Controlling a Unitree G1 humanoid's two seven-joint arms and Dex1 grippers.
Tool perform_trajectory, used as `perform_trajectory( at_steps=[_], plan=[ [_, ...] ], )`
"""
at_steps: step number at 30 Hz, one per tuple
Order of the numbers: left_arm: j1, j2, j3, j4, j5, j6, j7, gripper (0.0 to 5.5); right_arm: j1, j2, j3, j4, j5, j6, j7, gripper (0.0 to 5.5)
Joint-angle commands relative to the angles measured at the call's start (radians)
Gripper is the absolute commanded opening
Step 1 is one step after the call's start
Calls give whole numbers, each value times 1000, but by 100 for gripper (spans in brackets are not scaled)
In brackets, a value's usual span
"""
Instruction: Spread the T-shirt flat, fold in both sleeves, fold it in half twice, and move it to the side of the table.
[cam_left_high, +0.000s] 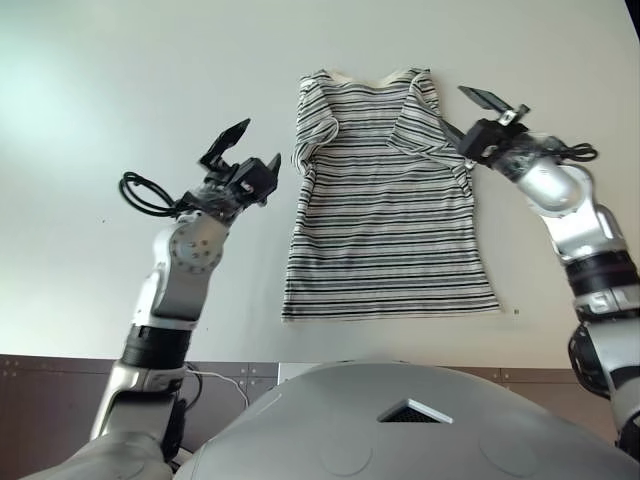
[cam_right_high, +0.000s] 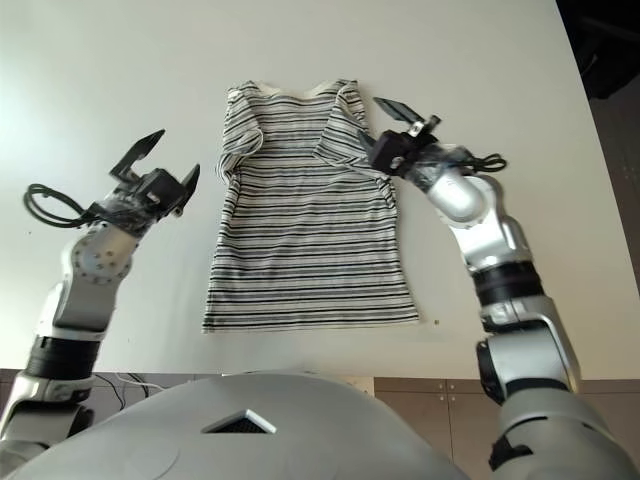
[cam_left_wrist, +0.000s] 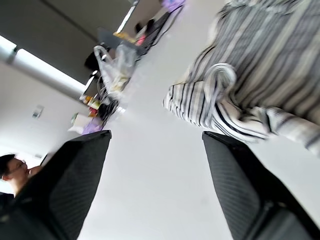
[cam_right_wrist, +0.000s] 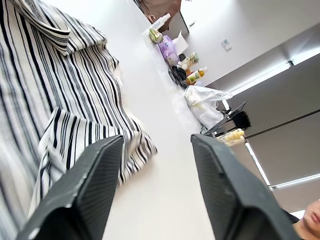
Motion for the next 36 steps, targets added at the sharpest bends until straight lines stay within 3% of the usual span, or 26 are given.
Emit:
perform_trajectory(
  at_steps=[1, 5, 8, 13, 18, 28, 32, 34, 36],
  plan=[
    [181, 191, 80, -99, -156, -77, -235, 396, 213, -271, -61, -199, 142, 1, 297, 273],
    [373, 342, 105, -145, -272, -184, -440, 442, 395, -468, -93, -213, 219, -211, 487, 273],
    [379, 359, 85, -123, -258, -259, -473, 468, 428, -528, -55, -224, 217, -339, 582, 273],
    [352, 359, -28, -17, -90, -437, -455, 468, 347, -491, 33, -151, 101, -528, 620, 273],
    [360, 411, -65, 89, 35, -595, -406, 468, 394, -498, 38, -102, 37, -629, 559, 273],
    [391, 469, -120, 71, -36, -645, -437, 468, 452, -420, 36, -148, -30, -593, 433, 273],
    [365, 432, -179, 83, 2, -652, -423, 468, 430, -419, 42, -141, -48, -582, 410, 273],
    [337, 410, -205, 66, 9, -631, -429, 472, 415, -443, 50, -129, -19, -588, 425, 249],
    [313, 404, -219, 72, 23, -625, -424, 433, 395, -455, 60, -110, -6, -600, 438, 200]
  ],
)
